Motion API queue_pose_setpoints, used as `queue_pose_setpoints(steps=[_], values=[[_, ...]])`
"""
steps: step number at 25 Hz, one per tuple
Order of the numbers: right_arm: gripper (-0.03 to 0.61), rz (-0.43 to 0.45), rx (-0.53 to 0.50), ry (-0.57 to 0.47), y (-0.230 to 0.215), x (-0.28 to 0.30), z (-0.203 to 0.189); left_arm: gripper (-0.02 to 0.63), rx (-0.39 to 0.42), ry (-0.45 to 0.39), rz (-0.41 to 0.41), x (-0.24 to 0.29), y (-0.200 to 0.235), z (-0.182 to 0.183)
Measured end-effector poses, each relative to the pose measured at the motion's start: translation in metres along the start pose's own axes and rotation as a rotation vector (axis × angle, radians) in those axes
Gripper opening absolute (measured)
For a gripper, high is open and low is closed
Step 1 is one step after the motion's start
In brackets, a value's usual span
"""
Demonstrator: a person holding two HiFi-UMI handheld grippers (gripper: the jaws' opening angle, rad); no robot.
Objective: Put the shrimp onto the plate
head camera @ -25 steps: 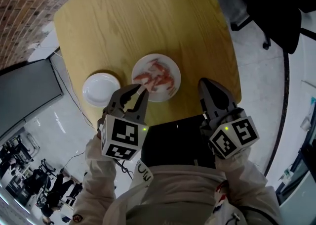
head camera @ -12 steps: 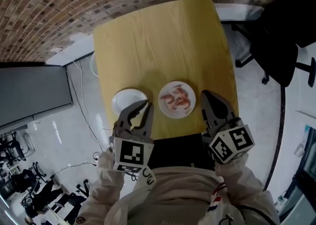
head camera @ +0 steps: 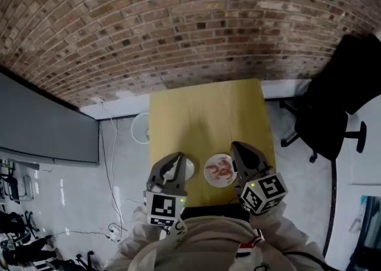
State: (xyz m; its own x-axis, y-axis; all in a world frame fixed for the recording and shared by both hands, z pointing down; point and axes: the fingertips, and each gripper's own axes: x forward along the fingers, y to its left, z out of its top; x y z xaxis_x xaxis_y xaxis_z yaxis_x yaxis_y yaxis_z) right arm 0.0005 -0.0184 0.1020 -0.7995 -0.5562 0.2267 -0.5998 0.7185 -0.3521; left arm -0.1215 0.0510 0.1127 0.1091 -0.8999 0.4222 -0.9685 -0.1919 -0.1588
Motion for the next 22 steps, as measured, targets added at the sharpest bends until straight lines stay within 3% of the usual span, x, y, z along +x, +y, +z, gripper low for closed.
queue_pose_setpoints(steps=[5,13,18,22], values=[[0.023,0.048,-0.059,-0.047,0.037,-0.001,0.040,0.011,-0.052,-0.121,0.041,-0.026,0.012,0.047],[0.023,0.069,-0.119,-0.094,0.071,-0.019,0.082,0.011,-0.156,-0.166,0.041,-0.053,0.010,0.075],[0.023,0.055,-0.120,-0.105,0.073,-0.030,0.093,0.011,-0.128,-0.264,0.087,-0.058,0.017,0.098],[0.023,0.044,-0.124,-0.116,0.076,-0.037,0.097,0.011,-0.142,-0.268,0.074,-0.063,0.012,0.113]])
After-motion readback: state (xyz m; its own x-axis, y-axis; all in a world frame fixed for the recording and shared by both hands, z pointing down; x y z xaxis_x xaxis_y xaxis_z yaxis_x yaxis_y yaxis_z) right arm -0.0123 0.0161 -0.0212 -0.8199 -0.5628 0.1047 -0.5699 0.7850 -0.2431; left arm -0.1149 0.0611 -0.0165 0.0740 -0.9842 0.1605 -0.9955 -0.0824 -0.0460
